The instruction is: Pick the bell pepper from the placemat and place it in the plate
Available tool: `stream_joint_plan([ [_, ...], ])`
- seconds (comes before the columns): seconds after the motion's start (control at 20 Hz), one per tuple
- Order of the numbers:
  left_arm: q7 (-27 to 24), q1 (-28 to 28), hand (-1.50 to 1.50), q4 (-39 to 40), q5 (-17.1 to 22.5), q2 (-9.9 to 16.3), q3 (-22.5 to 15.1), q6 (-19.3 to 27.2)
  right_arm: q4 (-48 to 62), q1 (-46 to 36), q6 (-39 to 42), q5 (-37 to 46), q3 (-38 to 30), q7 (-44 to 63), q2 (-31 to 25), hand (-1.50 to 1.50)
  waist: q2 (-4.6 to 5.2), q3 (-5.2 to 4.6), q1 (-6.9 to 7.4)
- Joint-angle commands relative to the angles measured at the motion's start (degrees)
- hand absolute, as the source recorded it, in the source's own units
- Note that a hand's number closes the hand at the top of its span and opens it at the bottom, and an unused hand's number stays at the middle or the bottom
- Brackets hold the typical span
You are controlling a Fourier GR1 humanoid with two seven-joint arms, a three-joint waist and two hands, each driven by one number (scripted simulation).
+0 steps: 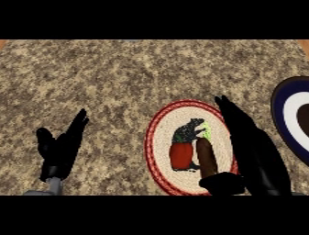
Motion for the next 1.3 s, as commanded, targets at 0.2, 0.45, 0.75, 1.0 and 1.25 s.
stream_joint_plan([
  [0.2, -0.4, 0.7, 0.0, 3.1, 0.0, -1.0, 0.5, -1.3, 11.1, -1.4, 1.4, 7.2, 5.9, 4.8, 11.9, -1.5, 0.27, -0.18, -0.38],
  [0.45, -3.7, 2.2, 0.0, 4.9, -0.1, -1.3, 1.1, -3.5, 10.7, 0.8, 4.2, 6.7, 3.9, 3.3, 14.4, -1.5, 0.25, -0.18, -0.69],
  [0.75, 0.4, 3.5, 0.0, 0.0, -1.2, -2.3, -0.2, -2.3, 19.1, 0.1, 1.5, 11.6, 4.4, -0.3, 18.9, -1.5, 0.21, -0.15, -0.39],
  [1.0, 0.7, 1.3, 0.0, 1.2, -0.1, -1.5, 2.5, -3.2, 19.5, -1.4, 7.5, 12.6, 0.1, 1.2, 17.2, -1.5, 0.22, -0.17, -0.62],
  [1.25, 2.0, -0.5, 0.0, 2.9, -2.1, -3.2, 2.0, -1.8, 21.4, 2.9, 5.1, 17.1, 2.2, 0.1, 19.6, -1.5, 0.22, -0.16, -0.82],
])
